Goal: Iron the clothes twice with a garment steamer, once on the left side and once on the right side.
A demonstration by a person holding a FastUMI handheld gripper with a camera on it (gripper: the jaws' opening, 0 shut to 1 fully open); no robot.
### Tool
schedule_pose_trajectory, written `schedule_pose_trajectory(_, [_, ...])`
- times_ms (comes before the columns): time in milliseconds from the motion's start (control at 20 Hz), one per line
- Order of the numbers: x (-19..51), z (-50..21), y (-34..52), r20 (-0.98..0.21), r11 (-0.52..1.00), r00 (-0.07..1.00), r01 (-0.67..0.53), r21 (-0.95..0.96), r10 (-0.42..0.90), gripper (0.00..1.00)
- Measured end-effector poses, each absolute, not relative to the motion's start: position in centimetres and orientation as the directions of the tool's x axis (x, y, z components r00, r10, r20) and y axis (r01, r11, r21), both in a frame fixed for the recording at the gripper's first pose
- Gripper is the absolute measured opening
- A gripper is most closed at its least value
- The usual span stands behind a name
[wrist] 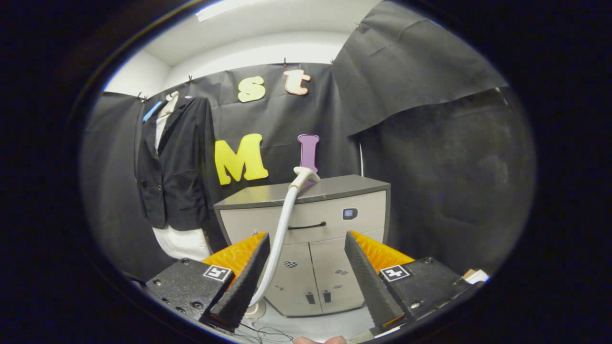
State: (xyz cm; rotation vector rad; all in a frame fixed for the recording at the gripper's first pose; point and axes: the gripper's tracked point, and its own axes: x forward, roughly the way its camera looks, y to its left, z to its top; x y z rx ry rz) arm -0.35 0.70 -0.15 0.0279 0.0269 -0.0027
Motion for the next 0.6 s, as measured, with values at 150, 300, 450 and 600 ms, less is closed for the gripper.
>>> schedule_pose_trajectory(150, [-0.7,-0.4,1.5,-0.052,1.0,0.999,0.013,0.021,-0.012,0.98])
schedule_pose_trajectory(300, [-0.8,0.7,2.5,-0.037,0.999,0.999,0.031,0.009,-0.031,0.98])
schedule_pose_trajectory(450, [-1.1,1.3,4.0,-0.029,0.999,0.998,0.048,-0.001,-0.048,0.98])
schedule_pose_trajectory(600, [-1.1,1.6,5.5,-0.023,0.997,0.997,0.072,0.001,-0.072,0.98])
